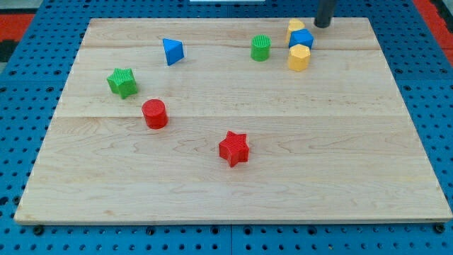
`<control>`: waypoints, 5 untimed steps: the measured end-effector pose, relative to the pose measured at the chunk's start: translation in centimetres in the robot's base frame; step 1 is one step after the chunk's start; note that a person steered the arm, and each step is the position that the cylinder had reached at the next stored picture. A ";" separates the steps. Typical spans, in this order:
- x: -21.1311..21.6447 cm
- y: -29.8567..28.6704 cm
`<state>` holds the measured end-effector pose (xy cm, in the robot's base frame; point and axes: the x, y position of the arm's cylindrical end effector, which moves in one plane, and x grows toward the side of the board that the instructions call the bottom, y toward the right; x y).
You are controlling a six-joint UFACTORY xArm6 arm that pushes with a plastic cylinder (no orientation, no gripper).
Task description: Move the yellow hexagon diagonal to the green circle
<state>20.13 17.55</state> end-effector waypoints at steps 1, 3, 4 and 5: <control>0.5 -2.6; 7.6 -2.8; 10.6 -2.8; 12.6 -0.1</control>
<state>32.69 17.41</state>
